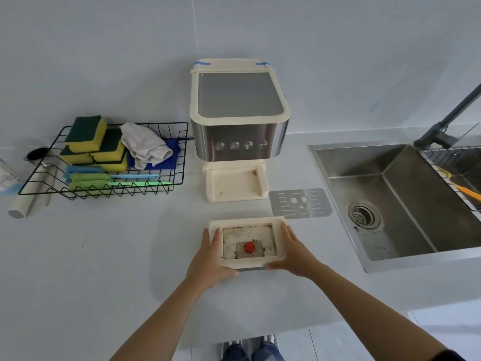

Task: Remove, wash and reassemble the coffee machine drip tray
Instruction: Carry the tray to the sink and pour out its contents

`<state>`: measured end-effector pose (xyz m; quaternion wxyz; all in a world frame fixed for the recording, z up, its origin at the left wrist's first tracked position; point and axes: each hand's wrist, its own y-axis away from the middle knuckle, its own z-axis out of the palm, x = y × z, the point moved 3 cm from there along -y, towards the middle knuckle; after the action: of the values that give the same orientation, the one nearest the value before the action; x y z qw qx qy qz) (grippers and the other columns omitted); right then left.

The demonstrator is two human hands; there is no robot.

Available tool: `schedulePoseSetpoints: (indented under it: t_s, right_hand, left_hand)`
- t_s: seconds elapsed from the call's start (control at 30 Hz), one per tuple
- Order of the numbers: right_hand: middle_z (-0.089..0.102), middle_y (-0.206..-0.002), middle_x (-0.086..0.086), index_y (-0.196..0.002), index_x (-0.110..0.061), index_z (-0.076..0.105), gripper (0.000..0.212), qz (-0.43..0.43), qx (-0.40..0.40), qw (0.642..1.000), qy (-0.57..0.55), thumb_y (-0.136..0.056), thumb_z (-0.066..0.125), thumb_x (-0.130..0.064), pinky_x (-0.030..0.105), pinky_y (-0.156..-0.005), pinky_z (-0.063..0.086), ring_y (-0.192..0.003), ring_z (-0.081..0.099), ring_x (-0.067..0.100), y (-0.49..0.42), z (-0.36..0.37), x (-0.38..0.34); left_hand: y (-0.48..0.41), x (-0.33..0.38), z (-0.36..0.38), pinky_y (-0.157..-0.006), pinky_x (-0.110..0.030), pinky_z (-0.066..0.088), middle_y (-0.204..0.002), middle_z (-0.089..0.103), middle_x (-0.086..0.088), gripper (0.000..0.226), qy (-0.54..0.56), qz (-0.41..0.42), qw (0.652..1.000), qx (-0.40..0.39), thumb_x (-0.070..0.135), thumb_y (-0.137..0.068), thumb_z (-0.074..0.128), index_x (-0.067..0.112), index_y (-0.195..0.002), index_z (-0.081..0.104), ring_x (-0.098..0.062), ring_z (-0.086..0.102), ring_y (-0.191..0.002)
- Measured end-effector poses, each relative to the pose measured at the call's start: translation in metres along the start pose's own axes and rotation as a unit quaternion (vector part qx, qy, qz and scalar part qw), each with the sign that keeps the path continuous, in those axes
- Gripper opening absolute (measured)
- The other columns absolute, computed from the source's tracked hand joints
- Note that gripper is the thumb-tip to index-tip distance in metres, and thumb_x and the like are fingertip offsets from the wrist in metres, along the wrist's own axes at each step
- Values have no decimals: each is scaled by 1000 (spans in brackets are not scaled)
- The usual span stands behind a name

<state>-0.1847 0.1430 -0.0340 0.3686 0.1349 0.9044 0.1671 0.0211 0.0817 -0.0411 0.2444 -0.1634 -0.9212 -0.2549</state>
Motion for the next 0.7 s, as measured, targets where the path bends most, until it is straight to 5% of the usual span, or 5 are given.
schedulePoseSetpoints:
  t_s: [0.4, 0.7]
  right_hand:
    - [39, -138, -4, -146, -23, 4, 118, -6, 71, 996, -48, -59, 83, -35, 31, -90, 51, -115, 52, 16, 6, -40, 1]
    - [44, -134, -6, -144, -27, 13, 110, 11, 139, 989, -46, -59, 83, -35, 33, -86, 53, -111, 52, 14, 18, -104, 31]
  left_hand:
    - [-31, 29, -20, -84, -39, 52, -148, 18, -1, 113, -33, 98, 994, 28, 52, -57, 75, 22, -145, 10, -22, 52, -115]
    - [-66, 104, -21, -82, -36, 51, -147, 22, 3, 113, -81, 150, 985, 32, 57, -55, 74, 24, -144, 13, -23, 53, -113]
